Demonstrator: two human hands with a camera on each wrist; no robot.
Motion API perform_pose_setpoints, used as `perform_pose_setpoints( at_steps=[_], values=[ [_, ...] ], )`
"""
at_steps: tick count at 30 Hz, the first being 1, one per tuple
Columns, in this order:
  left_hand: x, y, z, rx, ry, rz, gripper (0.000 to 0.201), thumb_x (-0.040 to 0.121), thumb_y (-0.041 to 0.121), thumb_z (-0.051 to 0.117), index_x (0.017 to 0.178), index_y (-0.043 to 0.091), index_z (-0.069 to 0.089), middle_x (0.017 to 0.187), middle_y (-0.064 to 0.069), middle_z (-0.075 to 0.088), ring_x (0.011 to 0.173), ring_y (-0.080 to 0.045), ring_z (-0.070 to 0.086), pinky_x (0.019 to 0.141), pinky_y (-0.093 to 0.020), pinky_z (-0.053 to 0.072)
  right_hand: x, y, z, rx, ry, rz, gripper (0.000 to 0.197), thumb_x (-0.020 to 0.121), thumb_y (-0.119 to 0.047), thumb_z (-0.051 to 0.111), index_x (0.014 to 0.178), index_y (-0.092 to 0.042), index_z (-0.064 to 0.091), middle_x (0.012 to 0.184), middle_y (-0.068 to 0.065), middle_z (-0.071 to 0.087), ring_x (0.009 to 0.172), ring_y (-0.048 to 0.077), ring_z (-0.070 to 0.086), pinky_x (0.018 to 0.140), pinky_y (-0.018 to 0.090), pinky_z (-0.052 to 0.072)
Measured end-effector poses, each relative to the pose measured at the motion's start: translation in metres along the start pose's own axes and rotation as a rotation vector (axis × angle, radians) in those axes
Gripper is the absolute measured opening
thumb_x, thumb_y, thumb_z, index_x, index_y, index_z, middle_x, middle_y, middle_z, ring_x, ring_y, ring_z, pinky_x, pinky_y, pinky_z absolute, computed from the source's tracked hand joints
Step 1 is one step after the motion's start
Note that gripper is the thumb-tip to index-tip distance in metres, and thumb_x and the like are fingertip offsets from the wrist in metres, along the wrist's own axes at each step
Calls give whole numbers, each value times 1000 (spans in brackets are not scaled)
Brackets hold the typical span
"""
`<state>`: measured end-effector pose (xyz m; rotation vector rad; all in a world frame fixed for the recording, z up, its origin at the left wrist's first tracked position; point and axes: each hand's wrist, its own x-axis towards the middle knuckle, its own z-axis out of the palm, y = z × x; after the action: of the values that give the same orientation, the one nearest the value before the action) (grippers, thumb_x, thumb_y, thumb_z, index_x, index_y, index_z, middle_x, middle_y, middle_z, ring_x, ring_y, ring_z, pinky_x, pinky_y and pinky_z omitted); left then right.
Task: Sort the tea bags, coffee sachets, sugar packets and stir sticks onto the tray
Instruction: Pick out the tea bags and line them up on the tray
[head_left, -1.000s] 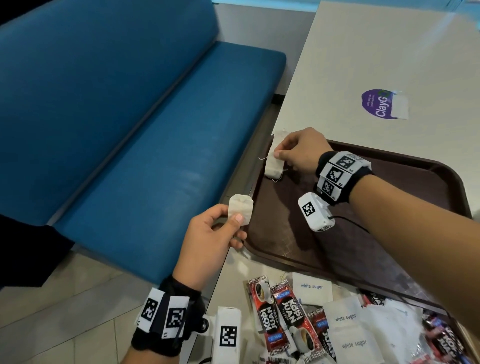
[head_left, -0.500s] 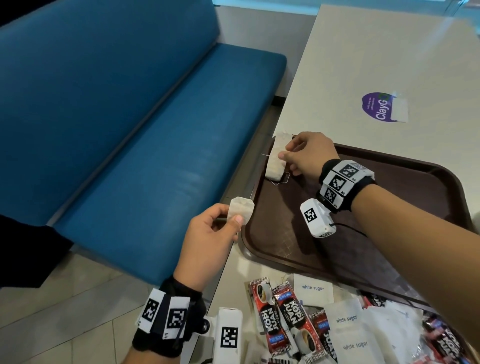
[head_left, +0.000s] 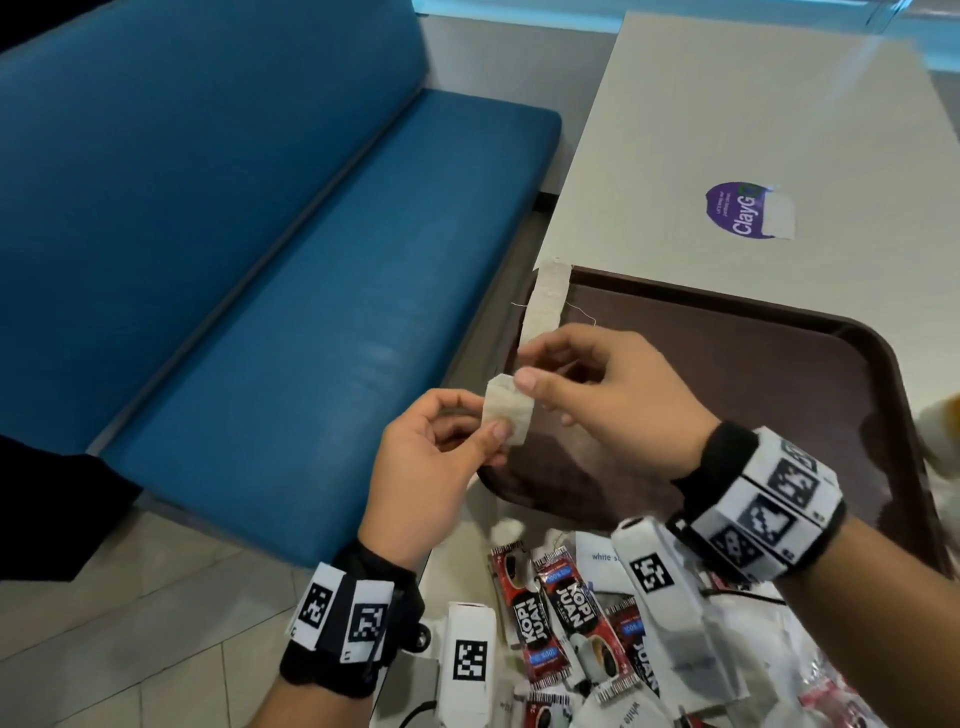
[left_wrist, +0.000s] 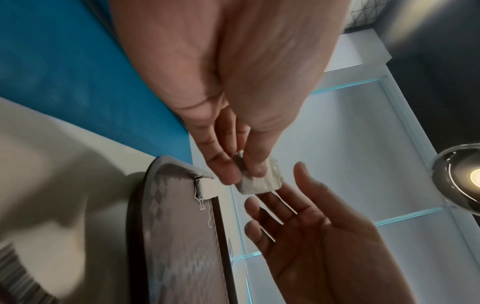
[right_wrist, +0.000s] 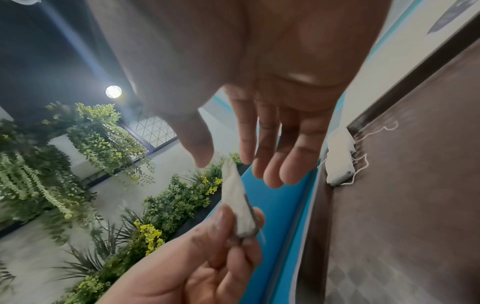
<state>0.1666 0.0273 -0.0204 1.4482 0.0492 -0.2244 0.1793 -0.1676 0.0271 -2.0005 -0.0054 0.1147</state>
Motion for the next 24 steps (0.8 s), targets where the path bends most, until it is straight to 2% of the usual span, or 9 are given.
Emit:
perform_pose_setpoints(
  at_steps=[3,6,8,11,15,17,20,22,24],
  values=[
    [-2,2,1,47,-33,28,26,77,15,81,96,4,69,86,-14,78,73,-22,73,70,-27,59,-14,-2,0,-28,-67,-15,24,88,-40,77,109,-28,76,97,-13,76,91,4,70,84,30,56],
    [-4,2,0,110,-68,50,19,77,18,83,91,11,73,86,-11,78,77,-23,74,77,-32,60,-18,-1,-2,-19,-82,-14,8,91,-33,76,96,-27,79,89,-11,77,83,6,72,79,31,57],
    [-4,0,0,139,-66,63,16,79,19,84,91,16,75,88,-9,78,81,-23,75,80,-35,60,-16,2,-4,-32,-72,-24,5,91,-30,76,93,-26,79,86,-10,77,81,7,72,78,32,58],
    [-4,-5,-3,190,-38,80,15,85,22,81,100,22,76,97,-3,78,93,-19,73,89,-41,59,-4,9,-12,-12,-3,-24,7,90,-27,78,95,-23,80,87,-9,78,80,6,71,79,31,57],
    [-5,-15,-11,384,-49,77,27,92,23,76,113,38,72,120,13,71,113,-13,66,100,-47,55,27,28,-20,-66,102,25,7,91,-28,77,97,-25,80,85,-9,77,80,7,72,87,39,60],
    [-5,-18,-14,567,-106,120,37,92,27,75,127,38,66,136,24,60,128,-7,56,109,-43,49,45,38,-21,-108,106,59,5,93,-28,74,96,-27,79,84,-9,77,83,11,73,90,43,60],
    [-5,-17,-16,818,-213,140,56,94,33,71,147,31,52,153,23,44,140,6,37,121,-26,32,64,40,-19,-169,33,105,9,97,-24,70,91,-27,77,81,1,77,76,20,74,86,39,61],
    [-6,-17,-16,923,-255,143,63,96,37,68,153,29,44,159,24,34,139,14,29,117,-10,21,72,36,-15,-143,-58,143,9,98,-17,68,95,-19,76,79,10,76,67,22,72,73,32,61],
    [-7,-18,-16,970,-273,150,66,96,38,67,156,28,39,160,29,28,138,16,27,114,-7,19,80,35,-12,-179,-104,141,9,96,-10,69,102,-12,76,78,9,74,67,19,69,66,28,59]
  ],
)
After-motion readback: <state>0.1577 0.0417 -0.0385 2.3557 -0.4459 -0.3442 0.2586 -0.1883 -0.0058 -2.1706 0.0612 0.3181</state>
